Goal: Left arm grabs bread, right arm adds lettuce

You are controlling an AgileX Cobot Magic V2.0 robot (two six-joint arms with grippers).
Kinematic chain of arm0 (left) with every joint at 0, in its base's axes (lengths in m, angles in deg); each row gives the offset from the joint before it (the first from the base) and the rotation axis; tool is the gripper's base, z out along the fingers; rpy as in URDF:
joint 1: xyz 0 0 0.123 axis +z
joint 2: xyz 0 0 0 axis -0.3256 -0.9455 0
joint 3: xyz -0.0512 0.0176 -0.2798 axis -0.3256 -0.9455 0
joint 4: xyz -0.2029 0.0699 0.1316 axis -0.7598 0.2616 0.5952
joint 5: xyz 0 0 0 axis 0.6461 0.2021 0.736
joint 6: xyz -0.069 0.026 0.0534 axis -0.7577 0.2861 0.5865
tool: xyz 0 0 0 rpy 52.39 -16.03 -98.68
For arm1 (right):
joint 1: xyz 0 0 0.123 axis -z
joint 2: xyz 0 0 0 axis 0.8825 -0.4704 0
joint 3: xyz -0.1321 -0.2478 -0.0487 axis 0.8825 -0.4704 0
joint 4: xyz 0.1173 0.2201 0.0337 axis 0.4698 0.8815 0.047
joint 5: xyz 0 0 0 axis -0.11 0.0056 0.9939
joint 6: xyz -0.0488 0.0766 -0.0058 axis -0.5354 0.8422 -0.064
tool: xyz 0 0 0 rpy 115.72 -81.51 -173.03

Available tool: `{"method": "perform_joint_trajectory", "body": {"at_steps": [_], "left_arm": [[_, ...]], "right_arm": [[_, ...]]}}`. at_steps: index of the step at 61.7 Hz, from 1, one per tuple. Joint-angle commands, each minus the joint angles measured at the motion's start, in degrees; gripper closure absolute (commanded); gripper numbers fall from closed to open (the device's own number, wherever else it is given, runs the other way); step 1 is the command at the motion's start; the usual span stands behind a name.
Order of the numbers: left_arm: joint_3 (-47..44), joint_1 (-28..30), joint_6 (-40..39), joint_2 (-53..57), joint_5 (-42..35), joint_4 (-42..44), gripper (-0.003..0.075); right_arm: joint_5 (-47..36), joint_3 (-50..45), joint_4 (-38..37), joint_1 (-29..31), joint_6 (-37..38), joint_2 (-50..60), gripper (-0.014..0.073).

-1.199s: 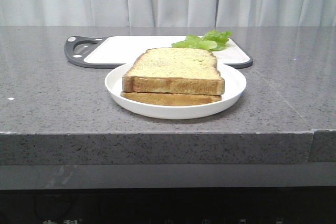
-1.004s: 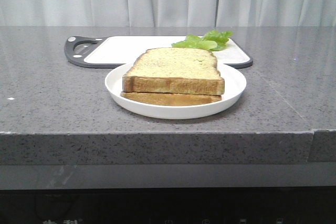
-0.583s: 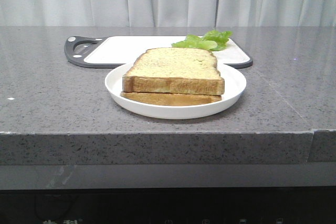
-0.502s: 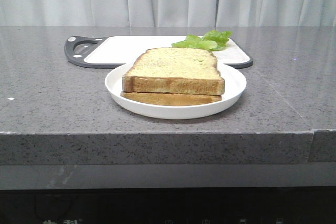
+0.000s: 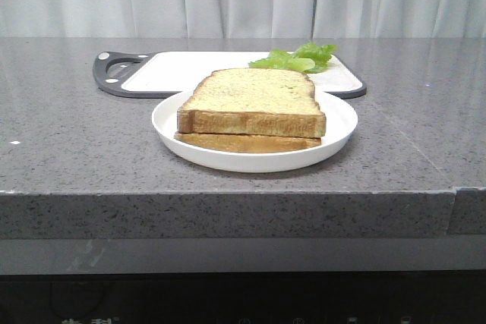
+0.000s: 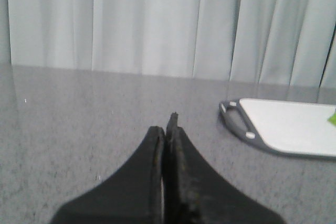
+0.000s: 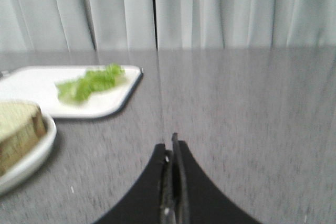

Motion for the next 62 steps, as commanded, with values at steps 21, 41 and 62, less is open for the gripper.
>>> {"method": "perform_joint_trajectory", "body": {"at_steps": [21, 41, 62], "left_arm": [[27.0, 0.1, -0.4, -11.2, 11.9, -0.3, 0.0741], [32.2, 0.1, -0.4, -22.3, 21.2, -1.4, 0.0741], [29.5, 0.1, -0.4, -25.5, 21.0, -1.9, 0.0740]], "right_arm": [[10.9, 25.6, -0.7, 0.3, -0.3, -13.7, 0.0661], [19.1, 30.6, -0.7, 0.3, -0.3, -26.2, 0.0661], [19.2, 30.6, -0.7, 0.3, -0.3, -31.2, 0.0661]]}}
